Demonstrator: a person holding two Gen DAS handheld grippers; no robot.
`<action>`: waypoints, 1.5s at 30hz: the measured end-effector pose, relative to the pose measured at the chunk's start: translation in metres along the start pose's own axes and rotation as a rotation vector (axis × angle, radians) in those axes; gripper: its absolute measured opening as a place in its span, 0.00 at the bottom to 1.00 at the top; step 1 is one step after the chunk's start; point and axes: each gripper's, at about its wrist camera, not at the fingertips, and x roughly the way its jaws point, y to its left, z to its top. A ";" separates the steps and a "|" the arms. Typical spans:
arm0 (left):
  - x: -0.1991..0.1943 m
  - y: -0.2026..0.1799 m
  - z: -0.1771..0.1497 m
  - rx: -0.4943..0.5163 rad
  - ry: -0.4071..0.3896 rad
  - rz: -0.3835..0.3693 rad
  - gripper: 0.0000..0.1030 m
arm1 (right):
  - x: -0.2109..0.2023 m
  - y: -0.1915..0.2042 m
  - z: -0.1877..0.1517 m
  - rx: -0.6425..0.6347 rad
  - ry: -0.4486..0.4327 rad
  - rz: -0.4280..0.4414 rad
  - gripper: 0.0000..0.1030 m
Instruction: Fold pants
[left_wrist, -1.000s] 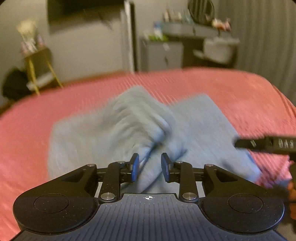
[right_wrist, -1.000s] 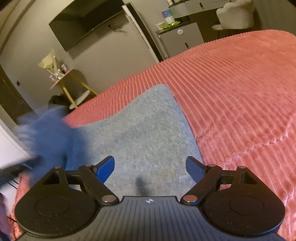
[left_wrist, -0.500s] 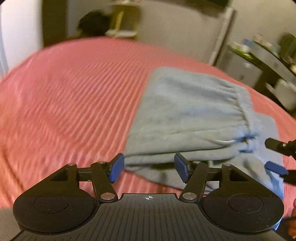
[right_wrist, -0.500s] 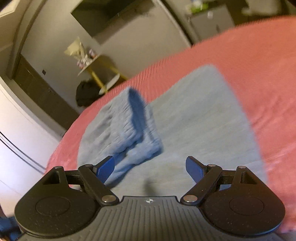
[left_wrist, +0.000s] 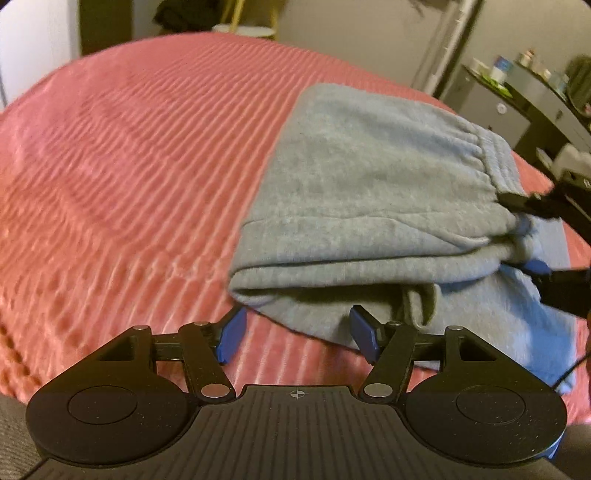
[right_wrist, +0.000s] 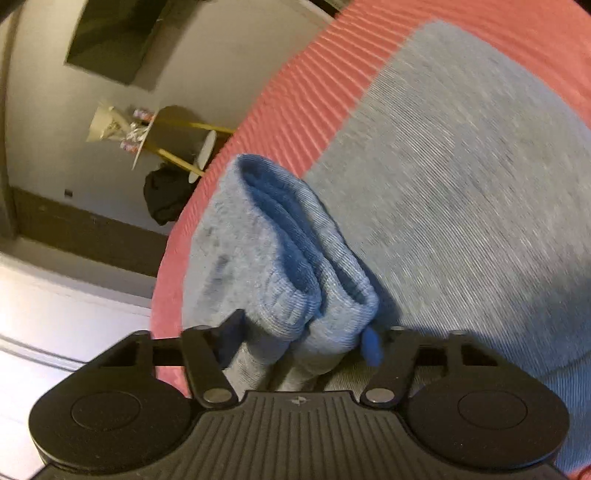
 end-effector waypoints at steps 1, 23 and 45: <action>0.001 0.001 0.001 -0.018 0.012 0.001 0.67 | 0.001 0.003 0.000 -0.015 -0.002 -0.011 0.59; -0.004 0.013 0.006 -0.105 0.003 0.007 0.64 | -0.079 -0.004 -0.005 -0.020 -0.235 -0.054 0.47; 0.002 -0.016 -0.008 0.054 0.015 -0.086 0.65 | -0.060 0.025 -0.002 -0.040 -0.217 0.125 0.44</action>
